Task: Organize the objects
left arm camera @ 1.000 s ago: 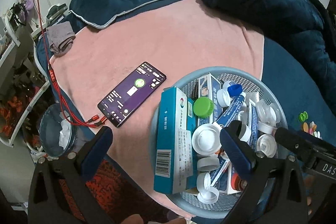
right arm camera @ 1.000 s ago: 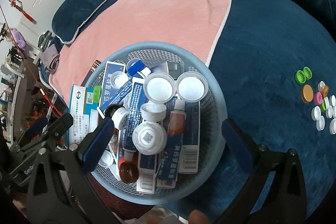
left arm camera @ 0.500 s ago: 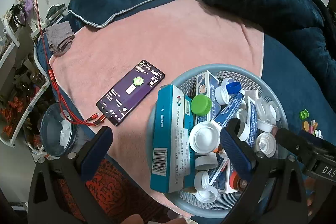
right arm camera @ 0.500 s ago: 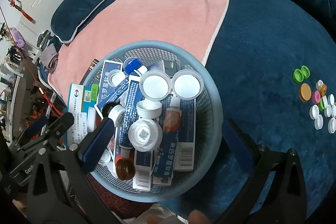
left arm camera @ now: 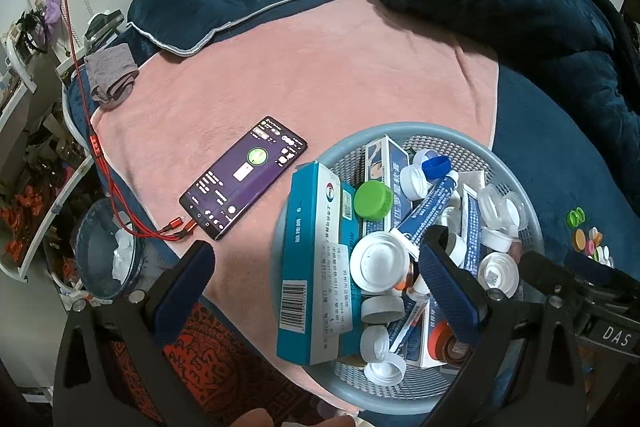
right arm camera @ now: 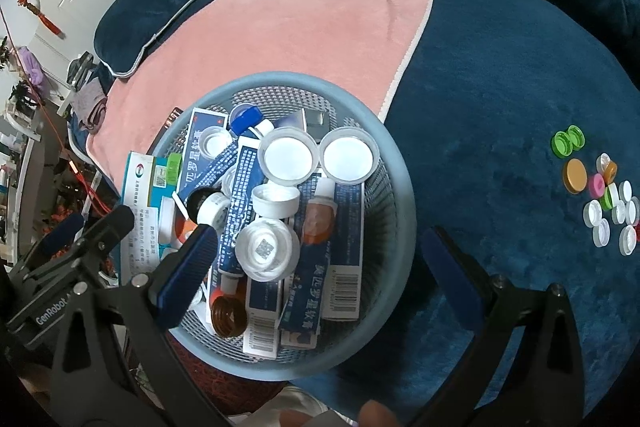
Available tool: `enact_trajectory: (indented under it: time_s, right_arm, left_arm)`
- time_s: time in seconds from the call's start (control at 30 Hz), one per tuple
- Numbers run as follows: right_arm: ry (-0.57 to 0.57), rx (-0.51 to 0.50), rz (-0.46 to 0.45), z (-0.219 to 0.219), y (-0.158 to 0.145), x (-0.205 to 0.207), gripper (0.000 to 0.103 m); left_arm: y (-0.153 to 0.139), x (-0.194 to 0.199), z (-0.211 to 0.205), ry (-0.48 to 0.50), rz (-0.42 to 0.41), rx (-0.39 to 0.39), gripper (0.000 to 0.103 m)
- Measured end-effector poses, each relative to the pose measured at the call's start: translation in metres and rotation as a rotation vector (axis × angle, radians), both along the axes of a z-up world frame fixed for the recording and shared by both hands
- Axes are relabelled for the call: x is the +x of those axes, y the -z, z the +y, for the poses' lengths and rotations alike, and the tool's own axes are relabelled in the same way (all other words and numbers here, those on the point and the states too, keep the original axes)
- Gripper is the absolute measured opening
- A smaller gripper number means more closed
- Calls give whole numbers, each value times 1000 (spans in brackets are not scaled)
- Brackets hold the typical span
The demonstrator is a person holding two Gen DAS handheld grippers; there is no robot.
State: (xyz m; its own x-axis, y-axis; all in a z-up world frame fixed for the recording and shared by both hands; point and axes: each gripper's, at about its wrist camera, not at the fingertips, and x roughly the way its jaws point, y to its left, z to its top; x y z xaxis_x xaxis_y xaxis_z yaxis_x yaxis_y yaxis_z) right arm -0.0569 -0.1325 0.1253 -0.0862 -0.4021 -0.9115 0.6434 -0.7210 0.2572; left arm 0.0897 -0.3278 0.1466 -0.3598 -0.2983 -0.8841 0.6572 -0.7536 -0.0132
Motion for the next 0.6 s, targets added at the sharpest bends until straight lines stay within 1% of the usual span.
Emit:
enact_trajectory:
  time_s: [0.6]
  right_arm:
    - [10,-5,5,14,-5,-6,103]
  left_arm:
    - [-5,-8,16,22,-7,-15,102]
